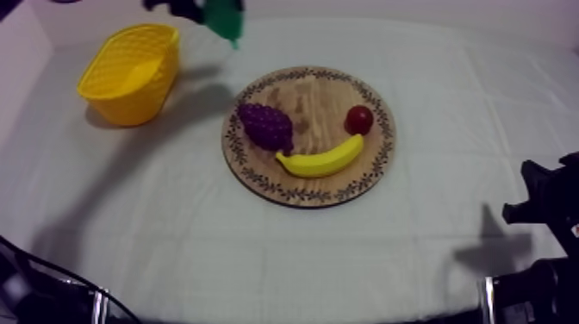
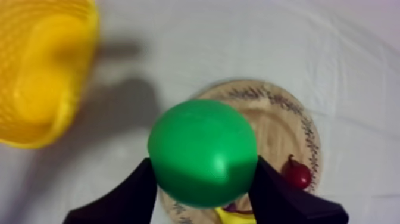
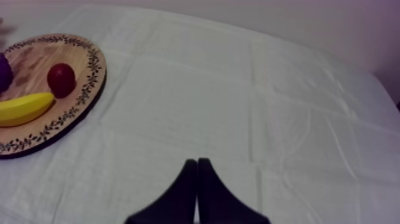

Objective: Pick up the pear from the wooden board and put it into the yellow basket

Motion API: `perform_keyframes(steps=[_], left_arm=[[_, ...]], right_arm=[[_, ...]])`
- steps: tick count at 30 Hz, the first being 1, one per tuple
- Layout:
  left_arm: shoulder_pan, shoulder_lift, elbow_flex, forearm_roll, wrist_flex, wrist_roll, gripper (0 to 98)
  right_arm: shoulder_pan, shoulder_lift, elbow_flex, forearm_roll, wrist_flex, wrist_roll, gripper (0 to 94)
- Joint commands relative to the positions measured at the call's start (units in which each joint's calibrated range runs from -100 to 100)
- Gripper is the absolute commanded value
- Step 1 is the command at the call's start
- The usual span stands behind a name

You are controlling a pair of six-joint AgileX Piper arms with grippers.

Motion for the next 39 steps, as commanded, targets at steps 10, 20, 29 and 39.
perform_keyframes(steps=[10,20,29,39], left_arm=[[-14.0,-4.7,16.1,-0.18,-8.1,-3.0,46.8],[-17.8,6.0,16.3,-0.63,-15.0,-7.0,47.6],[-18.3,15.3,12.9,-1.25,-19.5,-11.4,50.7],[-18.7,16.1,15.0,1.41,-25.9,-15.2,65.8]], right_arm=[[0.0,0.0,0.0,0.0,0.0,0.0,0.3],[0.0,0.0,0.0,0.0,0.0,0.0,0.3],[0.1,0.0,0.0,0.0,0.0,0.0,0.3],[0.1,0.0,0.0,0.0,0.0,0.0,0.3]])
